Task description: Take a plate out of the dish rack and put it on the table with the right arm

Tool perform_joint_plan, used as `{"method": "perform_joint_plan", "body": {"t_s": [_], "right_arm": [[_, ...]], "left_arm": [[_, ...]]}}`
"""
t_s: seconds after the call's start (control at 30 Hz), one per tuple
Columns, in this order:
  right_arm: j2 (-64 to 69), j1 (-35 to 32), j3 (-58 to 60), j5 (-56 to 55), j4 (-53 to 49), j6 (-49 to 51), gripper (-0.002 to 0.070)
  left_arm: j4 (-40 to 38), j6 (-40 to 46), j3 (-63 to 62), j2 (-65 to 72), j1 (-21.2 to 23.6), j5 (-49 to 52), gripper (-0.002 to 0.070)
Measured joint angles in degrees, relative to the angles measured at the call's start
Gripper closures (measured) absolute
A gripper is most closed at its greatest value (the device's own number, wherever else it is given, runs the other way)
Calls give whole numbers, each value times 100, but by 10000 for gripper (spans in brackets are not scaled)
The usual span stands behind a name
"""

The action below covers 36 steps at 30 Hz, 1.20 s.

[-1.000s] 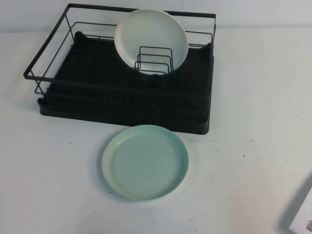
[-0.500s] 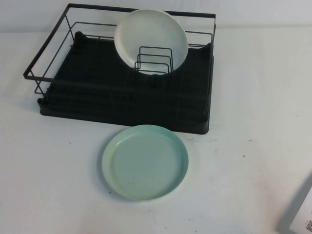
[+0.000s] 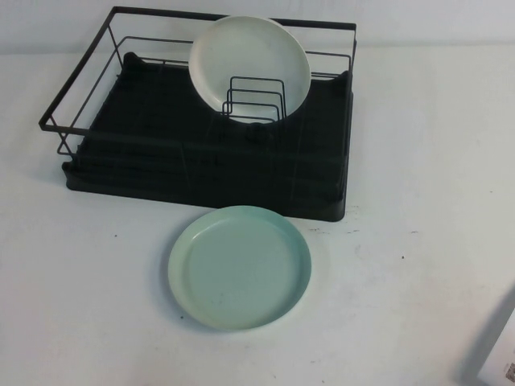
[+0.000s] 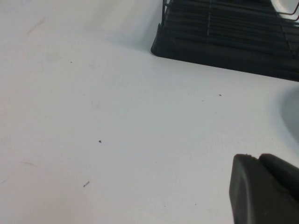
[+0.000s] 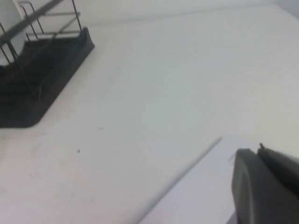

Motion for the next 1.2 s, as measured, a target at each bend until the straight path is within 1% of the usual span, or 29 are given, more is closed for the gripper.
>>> {"method": "perform_joint_plan", "body": {"t_s": [0.17, 0.37, 1.2], "right_arm": [[0, 0, 0, 551, -19, 0, 694], [0, 93, 0, 564, -19, 0, 694], [-9, 118, 0, 564, -19, 0, 694]], "left_arm": [[0, 0, 0, 0, 0, 0, 680], [0, 0, 0, 0, 0, 0, 680], [0, 0, 0, 0, 0, 0, 680]]}}
